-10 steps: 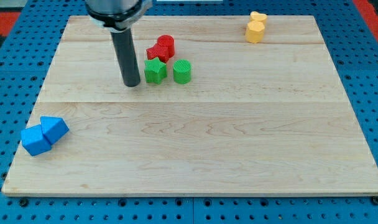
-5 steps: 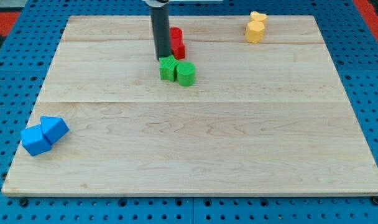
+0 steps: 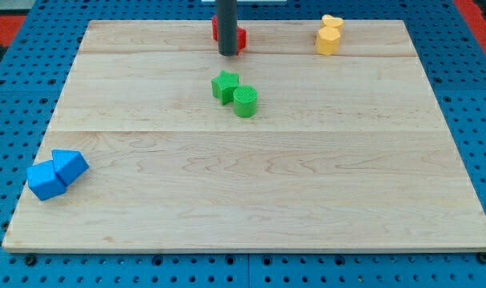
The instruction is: Separate red blocks and green blocks away from each other
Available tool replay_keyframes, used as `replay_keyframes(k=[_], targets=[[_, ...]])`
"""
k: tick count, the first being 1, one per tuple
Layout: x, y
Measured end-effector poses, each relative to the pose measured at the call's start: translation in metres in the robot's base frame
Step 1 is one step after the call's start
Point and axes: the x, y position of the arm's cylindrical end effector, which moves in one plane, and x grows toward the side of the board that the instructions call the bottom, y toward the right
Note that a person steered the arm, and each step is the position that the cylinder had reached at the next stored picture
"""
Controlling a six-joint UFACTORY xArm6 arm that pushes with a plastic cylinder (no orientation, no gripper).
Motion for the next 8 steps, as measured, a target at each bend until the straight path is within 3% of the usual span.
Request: replay_keyframes(k=[4,8], targets=[[0.097,0.005],[0.096,0.006]])
